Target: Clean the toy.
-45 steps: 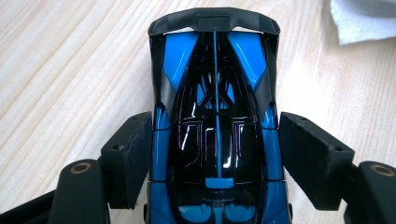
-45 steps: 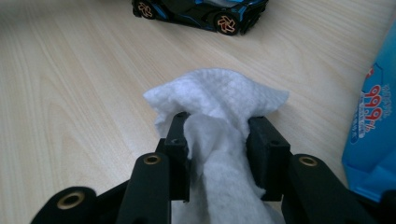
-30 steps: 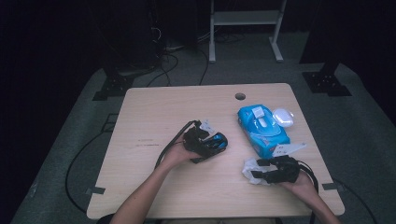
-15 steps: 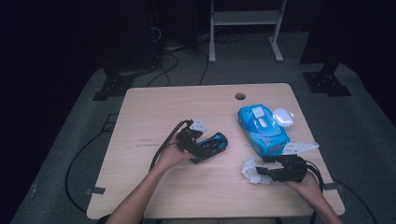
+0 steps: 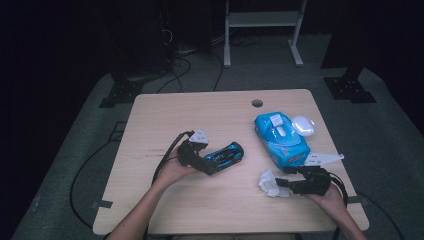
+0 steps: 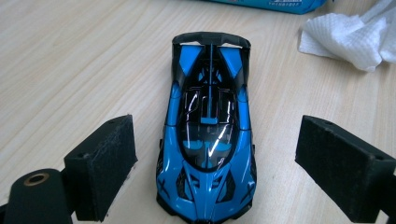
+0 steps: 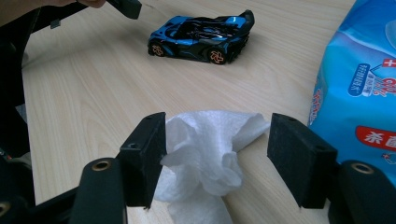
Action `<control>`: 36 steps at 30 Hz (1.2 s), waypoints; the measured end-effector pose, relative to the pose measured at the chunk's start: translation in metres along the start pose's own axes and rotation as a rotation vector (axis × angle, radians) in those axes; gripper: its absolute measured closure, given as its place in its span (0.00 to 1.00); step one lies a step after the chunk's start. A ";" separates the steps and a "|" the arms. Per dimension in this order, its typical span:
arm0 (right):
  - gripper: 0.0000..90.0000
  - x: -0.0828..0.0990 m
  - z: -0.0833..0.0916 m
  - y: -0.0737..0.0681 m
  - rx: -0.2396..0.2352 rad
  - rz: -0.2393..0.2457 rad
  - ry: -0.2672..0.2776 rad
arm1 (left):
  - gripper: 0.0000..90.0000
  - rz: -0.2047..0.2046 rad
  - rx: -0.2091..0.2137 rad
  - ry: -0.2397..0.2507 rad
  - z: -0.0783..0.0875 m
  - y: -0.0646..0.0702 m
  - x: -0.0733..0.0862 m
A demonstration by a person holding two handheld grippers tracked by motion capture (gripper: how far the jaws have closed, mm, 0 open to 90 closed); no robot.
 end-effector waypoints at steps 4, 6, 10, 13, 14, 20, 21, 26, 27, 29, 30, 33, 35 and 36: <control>0.40 0.000 0.002 0.001 0.004 -0.002 0.009 | 0.13 0.015 -0.007 0.006 0.003 0.000 0.005; 0.40 0.000 0.002 0.001 0.003 -0.006 0.010 | 0.13 0.014 -0.010 0.005 0.005 0.000 0.009; 0.40 0.000 0.002 0.000 0.009 -0.001 0.010 | 0.13 0.023 -0.019 0.011 0.009 -0.001 0.015; 0.40 0.000 0.002 0.001 0.010 -0.004 0.013 | 0.13 0.030 -0.021 0.009 0.012 -0.002 0.021; 0.40 0.000 0.002 0.001 0.009 -0.003 0.013 | 0.13 0.030 -0.023 0.008 0.013 -0.002 0.023; 0.40 0.001 0.002 0.001 0.011 0.001 0.012 | 0.13 0.043 -0.030 0.007 0.018 -0.004 0.032; 0.39 0.001 0.003 0.001 0.011 -0.003 0.013 | 0.13 0.048 -0.031 0.008 0.019 -0.004 0.033; 0.39 0.001 0.003 0.000 0.012 -0.001 0.013 | 0.13 0.054 -0.035 0.007 0.024 -0.006 0.040; 0.39 0.001 0.003 0.000 0.013 0.000 0.013 | 0.13 0.054 -0.037 0.006 0.025 -0.006 0.041; 0.39 0.001 0.003 0.000 0.014 0.000 0.016 | 0.13 0.057 -0.040 0.005 0.027 -0.007 0.043; 0.39 0.001 0.003 0.000 0.015 0.000 0.016 | 0.13 0.063 -0.042 0.009 0.028 -0.007 0.043; 0.39 0.002 0.004 0.000 0.017 -0.002 0.017 | 0.13 0.069 -0.046 0.012 0.031 -0.007 0.046; 0.39 0.001 0.004 0.001 0.021 0.000 0.018 | 0.13 0.075 -0.048 0.012 0.033 -0.007 0.048; 0.39 0.002 0.005 0.001 0.021 -0.001 0.018 | 0.13 0.069 -0.048 0.008 0.033 -0.008 0.049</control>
Point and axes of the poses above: each handheld gripper's, and its own axes: z roughly backward along the jaws, x roughly out of its underside, y roughly to its right, the point moved 10 cm from there along -z, roughly forward along the jaws, and after that the axes turned 11 degrees about -x, right-handed, at the moved point
